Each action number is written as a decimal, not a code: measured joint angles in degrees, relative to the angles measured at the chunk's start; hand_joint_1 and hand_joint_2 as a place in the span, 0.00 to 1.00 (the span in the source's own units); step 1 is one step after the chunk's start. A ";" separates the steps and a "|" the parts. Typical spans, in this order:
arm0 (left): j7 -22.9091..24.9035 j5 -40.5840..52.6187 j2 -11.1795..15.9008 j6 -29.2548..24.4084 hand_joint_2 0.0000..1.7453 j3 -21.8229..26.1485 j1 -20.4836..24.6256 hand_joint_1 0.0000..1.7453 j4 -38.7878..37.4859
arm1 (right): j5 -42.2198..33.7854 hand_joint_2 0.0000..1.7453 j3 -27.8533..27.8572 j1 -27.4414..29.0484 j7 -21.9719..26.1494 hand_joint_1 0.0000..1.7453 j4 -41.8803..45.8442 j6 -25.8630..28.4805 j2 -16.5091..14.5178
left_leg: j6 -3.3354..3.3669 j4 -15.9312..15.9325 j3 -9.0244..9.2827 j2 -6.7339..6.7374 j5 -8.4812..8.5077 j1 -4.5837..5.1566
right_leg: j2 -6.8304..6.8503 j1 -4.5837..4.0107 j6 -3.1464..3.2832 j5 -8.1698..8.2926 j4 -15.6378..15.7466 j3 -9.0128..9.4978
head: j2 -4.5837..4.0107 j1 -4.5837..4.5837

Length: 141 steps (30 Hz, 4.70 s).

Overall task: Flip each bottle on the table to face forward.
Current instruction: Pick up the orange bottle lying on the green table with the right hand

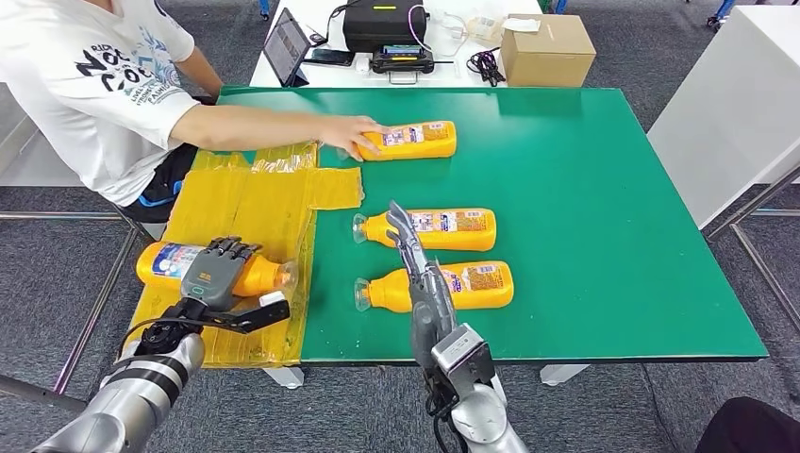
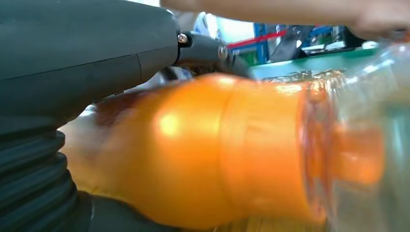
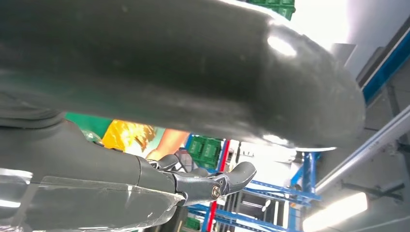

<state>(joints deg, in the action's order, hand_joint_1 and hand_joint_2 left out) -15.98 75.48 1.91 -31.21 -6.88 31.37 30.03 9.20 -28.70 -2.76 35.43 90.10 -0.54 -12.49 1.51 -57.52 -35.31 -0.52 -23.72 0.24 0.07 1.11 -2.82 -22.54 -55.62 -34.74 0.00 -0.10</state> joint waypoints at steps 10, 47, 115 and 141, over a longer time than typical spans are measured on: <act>-6.92 -15.41 -0.96 23.38 0.00 5.51 2.04 0.00 -0.15 | -0.03 0.00 0.17 -0.43 -2.21 0.00 -1.98 -0.23 -0.45 | 0.00 0.05 0.55 -0.47 -0.04 0.02 | 0.29 0.03 -0.03 -0.21 0.03 0.71 | 0.00 -0.02; -22.92 -59.36 -8.47 23.73 0.75 12.05 -11.57 0.00 25.63 | 6.79 0.50 1.32 -3.98 -5.54 0.00 -11.29 7.32 -1.01 | 0.00 0.00 0.39 -0.40 0.07 0.04 | 0.40 0.03 0.08 -0.09 0.03 0.51 | 0.00 0.01; -22.97 -60.57 -14.64 8.02 1.00 -4.90 -21.16 0.00 43.82 | 14.31 1.00 -7.30 -21.10 -21.91 0.42 -30.39 -16.90 32.43 | 0.06 -0.05 -0.01 -0.39 0.04 0.11 | 0.37 0.07 -0.07 0.00 0.05 0.14 | 0.00 -0.04; -22.97 -63.43 -16.86 15.13 1.00 -4.72 -21.75 0.00 38.91 | 18.35 1.00 -5.45 -14.45 -19.18 1.00 -30.01 -4.73 26.52 | 0.05 -0.03 0.26 -0.08 -0.04 0.08 | 0.15 0.04 -0.05 -0.01 0.06 0.30 | 0.00 -0.03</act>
<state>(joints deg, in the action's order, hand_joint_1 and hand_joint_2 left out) -38.95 12.05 -14.95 -16.09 -11.60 9.62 68.94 27.55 -34.16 -17.21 16.25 60.10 -5.27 14.03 1.56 -57.55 -35.05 -0.59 -23.76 0.32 0.22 1.15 -2.87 -22.55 -55.56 -34.44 0.00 -0.14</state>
